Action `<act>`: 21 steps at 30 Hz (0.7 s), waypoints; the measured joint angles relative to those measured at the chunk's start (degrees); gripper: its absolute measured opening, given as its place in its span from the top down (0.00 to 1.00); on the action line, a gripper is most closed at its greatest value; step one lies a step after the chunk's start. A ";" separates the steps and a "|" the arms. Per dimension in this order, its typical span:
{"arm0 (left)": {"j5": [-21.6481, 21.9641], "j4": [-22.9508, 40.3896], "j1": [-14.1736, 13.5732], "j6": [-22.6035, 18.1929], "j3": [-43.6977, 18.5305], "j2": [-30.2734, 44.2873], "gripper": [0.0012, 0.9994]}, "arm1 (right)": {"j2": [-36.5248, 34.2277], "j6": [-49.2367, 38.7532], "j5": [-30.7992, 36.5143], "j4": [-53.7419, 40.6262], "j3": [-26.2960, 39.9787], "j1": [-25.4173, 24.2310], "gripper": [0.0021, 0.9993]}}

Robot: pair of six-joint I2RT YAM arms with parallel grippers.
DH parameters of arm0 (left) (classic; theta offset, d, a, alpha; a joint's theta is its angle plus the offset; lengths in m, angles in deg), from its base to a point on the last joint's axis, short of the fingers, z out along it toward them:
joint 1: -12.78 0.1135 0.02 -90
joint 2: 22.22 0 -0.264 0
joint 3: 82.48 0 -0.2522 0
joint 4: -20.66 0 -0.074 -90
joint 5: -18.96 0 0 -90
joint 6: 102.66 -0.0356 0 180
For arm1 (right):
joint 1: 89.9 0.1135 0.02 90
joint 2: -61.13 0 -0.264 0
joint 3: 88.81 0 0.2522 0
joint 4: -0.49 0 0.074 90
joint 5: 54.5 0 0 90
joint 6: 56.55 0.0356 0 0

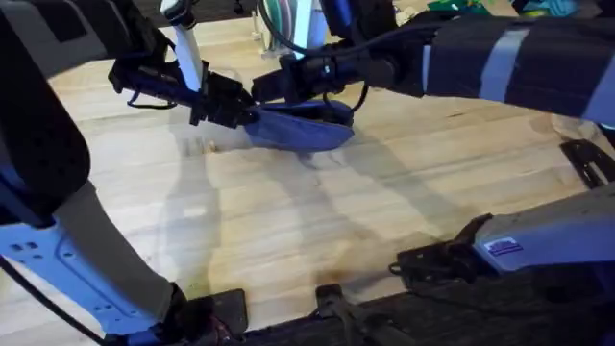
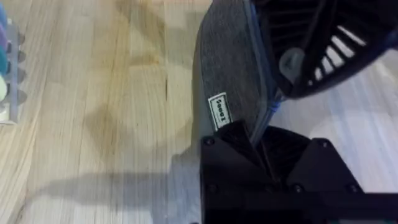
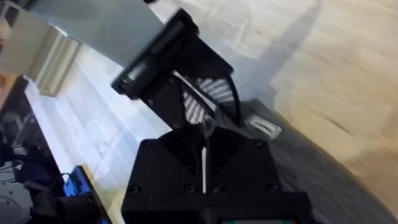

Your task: Unzip the bag, pick up the pens from the table one at a time and place them inside, then zip the bag closed.

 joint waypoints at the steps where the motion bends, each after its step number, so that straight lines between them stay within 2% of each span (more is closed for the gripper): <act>1: 0.02 0.00 0.00 0.00 0.00 0.00 0.96 | 0.14 -0.17 0.13 -0.91 0.00 -0.20 0.97; 21: -0.02 0.77 -0.18 0.02 0.00 0.00 0.96 | 0.35 -5.81 -1.49 -15.79 0.00 -16.35 0.97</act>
